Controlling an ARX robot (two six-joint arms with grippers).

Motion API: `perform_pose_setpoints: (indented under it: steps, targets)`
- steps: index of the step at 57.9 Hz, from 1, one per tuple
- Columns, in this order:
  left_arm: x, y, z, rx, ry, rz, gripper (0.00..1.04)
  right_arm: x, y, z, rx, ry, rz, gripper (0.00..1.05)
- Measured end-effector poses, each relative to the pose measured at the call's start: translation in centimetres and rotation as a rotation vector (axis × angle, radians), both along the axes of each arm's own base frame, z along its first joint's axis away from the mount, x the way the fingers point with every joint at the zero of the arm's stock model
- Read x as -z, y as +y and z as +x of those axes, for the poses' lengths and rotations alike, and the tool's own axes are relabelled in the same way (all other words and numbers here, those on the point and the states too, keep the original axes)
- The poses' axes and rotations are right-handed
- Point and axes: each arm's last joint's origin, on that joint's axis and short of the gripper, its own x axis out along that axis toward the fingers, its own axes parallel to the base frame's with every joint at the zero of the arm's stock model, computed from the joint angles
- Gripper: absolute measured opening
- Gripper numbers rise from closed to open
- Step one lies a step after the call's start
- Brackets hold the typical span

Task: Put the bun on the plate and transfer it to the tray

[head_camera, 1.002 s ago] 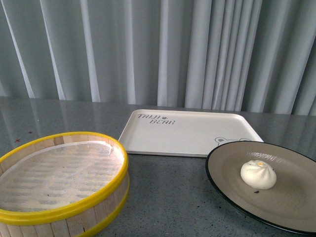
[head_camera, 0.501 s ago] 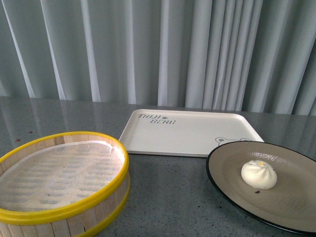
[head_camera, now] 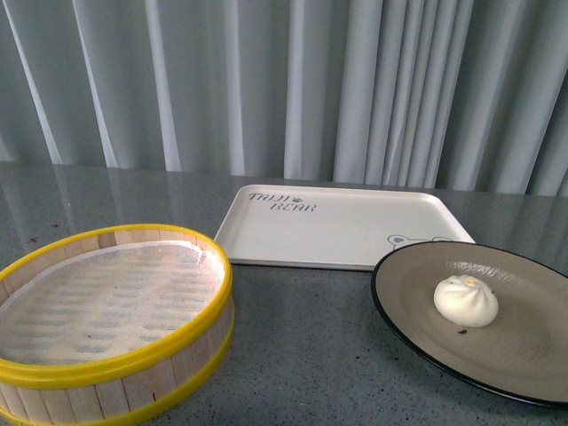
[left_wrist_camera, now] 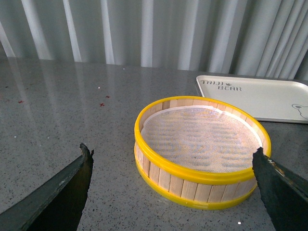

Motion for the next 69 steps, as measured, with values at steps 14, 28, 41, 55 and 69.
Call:
perform_pose_setpoints:
  steps: [14,28,41,55,69]
  targets:
    - [0.0,0.0,0.0,0.000,0.000,0.000,0.98,0.9,0.7,1.8,-0.059,0.006,0.027,0.96]
    - [0.0,0.0,0.0,0.000,0.000,0.000,0.98,2.0,1.8,2.7,-0.087,0.008,0.034,0.96]
    - [0.0,0.0,0.0,0.000,0.000,0.000,0.98,2.4,1.8,3.9,-0.084,-0.005,0.039,0.86]
    - [0.0,0.0,0.0,0.000,0.000,0.000,0.98,2.7,1.8,4.1,-0.084,0.002,0.045,0.34]
    - [0.0,0.0,0.0,0.000,0.000,0.000,0.98,2.0,1.7,4.6,-0.096,-0.066,0.068,0.03]
